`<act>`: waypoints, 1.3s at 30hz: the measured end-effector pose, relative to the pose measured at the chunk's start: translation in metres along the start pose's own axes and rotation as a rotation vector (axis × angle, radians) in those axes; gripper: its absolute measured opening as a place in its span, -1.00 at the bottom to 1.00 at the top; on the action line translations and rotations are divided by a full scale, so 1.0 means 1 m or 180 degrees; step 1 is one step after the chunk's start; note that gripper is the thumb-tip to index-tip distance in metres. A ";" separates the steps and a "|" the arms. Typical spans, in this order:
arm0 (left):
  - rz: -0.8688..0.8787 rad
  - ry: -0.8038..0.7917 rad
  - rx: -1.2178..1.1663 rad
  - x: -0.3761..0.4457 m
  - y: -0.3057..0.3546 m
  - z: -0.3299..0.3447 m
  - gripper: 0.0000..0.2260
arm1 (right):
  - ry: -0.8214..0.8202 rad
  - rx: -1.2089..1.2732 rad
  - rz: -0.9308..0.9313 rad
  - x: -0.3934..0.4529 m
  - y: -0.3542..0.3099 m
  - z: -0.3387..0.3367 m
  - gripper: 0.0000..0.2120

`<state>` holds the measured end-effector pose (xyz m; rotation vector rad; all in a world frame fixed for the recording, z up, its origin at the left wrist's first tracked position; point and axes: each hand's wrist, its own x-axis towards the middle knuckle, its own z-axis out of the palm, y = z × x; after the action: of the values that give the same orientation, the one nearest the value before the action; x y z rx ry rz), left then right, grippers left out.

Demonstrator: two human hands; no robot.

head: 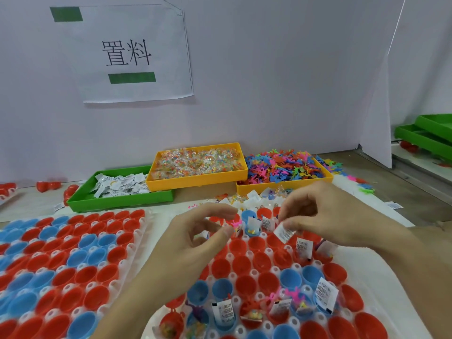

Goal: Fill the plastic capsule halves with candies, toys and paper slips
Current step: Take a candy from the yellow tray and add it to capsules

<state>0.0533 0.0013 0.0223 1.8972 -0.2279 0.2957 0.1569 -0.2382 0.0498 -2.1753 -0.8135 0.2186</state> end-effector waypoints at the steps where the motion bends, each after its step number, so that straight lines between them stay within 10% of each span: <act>1: 0.0010 0.0040 -0.0013 0.000 -0.001 -0.001 -0.79 | -0.0123 -0.0080 0.0034 -0.001 0.000 -0.001 -0.87; 31: 0.0118 0.0509 0.0089 0.001 0.000 -0.008 -0.78 | -0.0416 -0.0892 -0.0175 0.000 -0.005 0.015 -0.82; 39: 0.0092 0.0737 0.0050 0.004 -0.006 -0.013 -0.81 | 0.1859 -0.0474 0.0307 0.006 0.062 -0.040 -0.71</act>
<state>0.0575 0.0156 0.0224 1.8578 -0.0971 0.5340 0.2072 -0.2896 0.0326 -2.2419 -0.4003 -0.4278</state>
